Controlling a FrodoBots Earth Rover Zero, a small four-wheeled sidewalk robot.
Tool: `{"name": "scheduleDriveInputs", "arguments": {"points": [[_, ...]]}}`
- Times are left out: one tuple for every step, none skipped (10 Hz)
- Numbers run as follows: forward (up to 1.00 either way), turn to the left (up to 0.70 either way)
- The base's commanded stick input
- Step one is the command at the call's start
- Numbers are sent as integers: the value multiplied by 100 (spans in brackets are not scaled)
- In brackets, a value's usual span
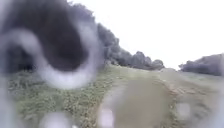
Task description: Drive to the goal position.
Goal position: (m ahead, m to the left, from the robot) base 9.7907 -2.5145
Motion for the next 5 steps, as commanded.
{"name": "scheduleDriveInputs", "arguments": {"points": [[85, 0], [85, 0], [85, 0], [85, 0], [85, 0]]}}
